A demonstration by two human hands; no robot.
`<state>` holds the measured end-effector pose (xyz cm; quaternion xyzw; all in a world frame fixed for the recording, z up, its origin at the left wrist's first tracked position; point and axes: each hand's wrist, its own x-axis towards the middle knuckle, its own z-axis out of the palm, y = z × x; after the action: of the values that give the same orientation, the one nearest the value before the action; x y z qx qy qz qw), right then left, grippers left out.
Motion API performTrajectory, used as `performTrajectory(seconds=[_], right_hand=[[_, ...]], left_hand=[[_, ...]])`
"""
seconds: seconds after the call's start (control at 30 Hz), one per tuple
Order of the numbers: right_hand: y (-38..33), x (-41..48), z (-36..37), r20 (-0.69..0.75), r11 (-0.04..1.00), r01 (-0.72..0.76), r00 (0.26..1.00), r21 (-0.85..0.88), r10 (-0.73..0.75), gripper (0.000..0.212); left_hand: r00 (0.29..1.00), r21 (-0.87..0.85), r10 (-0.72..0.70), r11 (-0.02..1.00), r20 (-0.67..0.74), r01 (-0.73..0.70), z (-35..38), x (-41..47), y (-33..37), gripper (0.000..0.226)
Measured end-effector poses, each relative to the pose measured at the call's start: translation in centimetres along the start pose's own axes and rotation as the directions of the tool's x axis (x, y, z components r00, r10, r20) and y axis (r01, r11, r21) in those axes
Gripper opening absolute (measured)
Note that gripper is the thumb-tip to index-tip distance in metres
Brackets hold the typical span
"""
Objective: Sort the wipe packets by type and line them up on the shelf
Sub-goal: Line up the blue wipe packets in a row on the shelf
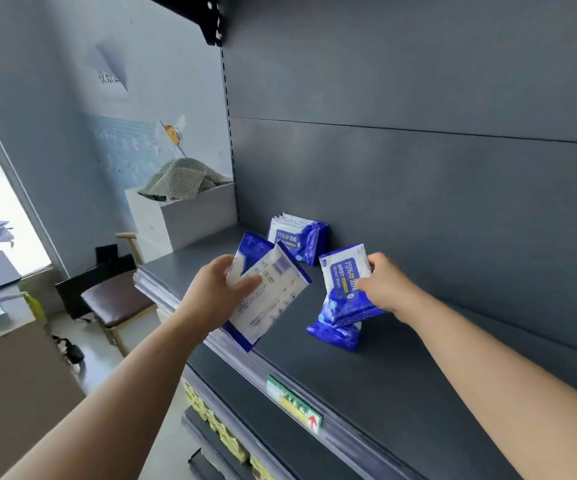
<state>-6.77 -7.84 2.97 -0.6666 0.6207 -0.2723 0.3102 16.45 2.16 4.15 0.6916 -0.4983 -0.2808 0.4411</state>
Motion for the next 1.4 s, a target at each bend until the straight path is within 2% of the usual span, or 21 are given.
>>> performTrajectory(seconds=[0.1,0.2,0.33,0.4,0.43,0.5,0.6,0.67,0.73,0.83,0.93,0.97,1.03,1.1,1.23,1.33,1.4], right_hand=[[-0.1,2.0,1.1,0.008,0.997,-0.068,0.998,-0.037,0.068,0.026],[-0.4,3.5,2.0,0.006,0.982,-0.114,0.993,-0.154,0.116,0.03],[-1.1,4.8,3.4,-0.003,0.942,-0.199,0.978,-0.268,0.206,0.053],[-1.7,5.4,4.3,-0.034,0.942,-0.183,0.983,-0.282,0.181,0.06],[-2.3,5.7,4.8,-0.055,0.96,-0.151,0.988,-0.238,0.142,0.059],[-3.9,6.2,5.8,-0.076,0.997,-0.065,0.995,-0.04,0.062,0.058],[-6.5,6.6,7.6,0.011,0.965,-0.027,1.0,0.262,0.024,0.047],[-7.5,6.8,8.7,0.011,0.958,-0.015,1.0,0.287,0.012,0.029],[-7.7,7.0,9.1,-0.061,0.965,-0.025,0.997,0.263,0.043,0.02],[-7.2,6.8,8.7,-0.226,0.946,-0.015,0.97,0.324,0.093,0.012],[-7.4,6.1,8.0,-0.453,0.871,0.085,0.876,0.484,0.166,0.014],[-7.7,5.8,8.0,-0.515,0.862,0.143,0.844,0.486,0.15,0.014],[-8.1,5.5,8.5,-0.579,0.898,0.216,0.813,0.383,0.052,0.013],[-8.5,5.4,9.6,-0.545,0.946,0.226,0.836,0.232,-0.066,0.02],[-8.4,5.7,11.1,-0.387,0.953,0.263,0.903,0.151,-0.187,0.031],[-8.5,5.4,10.8,-0.315,0.965,0.248,0.926,0.087,-0.209,0.025],[-8.7,5.4,10.6,-0.3,0.968,0.235,0.933,0.091,-0.199,0.033]], left_hand=[[0.998,-0.084,0.017,0.996,0.054,-0.012,-0.4,4.2,-0.9,0.024],[0.989,-0.14,0.05,0.99,0.137,-0.031,-0.9,8.3,-1.6,0.025],[0.964,-0.205,0.073,0.979,0.255,-0.02,-1.5,12.9,-2.2,0.024],[0.946,-0.225,0.083,0.974,0.314,-0.01,-1.7,14.7,-2.5,0.027],[0.934,-0.239,0.093,0.971,0.346,-0.008,-1.8,15.6,-2.6,0.027],[0.906,-0.264,0.122,0.965,0.405,-0.012,-1.8,17.1,-2.6,0.026],[0.863,-0.293,0.159,0.956,0.48,-0.013,-1.8,18.7,-2.9,0.027],[0.826,-0.313,0.176,0.95,0.536,0.0,-1.7,19.7,-3.2,0.025],[0.804,-0.297,0.16,0.955,0.572,0.021,-1.7,20.5,-3.6,0.017],[0.843,-0.272,0.129,0.962,0.522,0.021,-2.1,22.3,-4.2,0.022],[0.89,-0.214,0.11,0.977,0.442,-0.015,-2.4,24.0,-4.8,0.025],[0.891,-0.214,0.09,0.977,0.446,0.008,-2.3,24.3,-5.0,0.025],[0.844,-0.287,0.06,0.951,0.533,0.114,-1.7,24.1,-5.0,0.024],[0.77,-0.36,0.064,0.906,0.634,0.221,-1.0,23.4,-4.5,0.024],[0.701,-0.479,0.121,0.809,0.702,0.34,-0.3,22.7,-3.1,0.024],[0.726,-0.512,0.15,0.803,0.671,0.306,-0.2,22.7,-2.8,0.02],[0.748,-0.508,0.157,0.819,0.645,0.267,-0.2,22.9,-2.7,0.02]])
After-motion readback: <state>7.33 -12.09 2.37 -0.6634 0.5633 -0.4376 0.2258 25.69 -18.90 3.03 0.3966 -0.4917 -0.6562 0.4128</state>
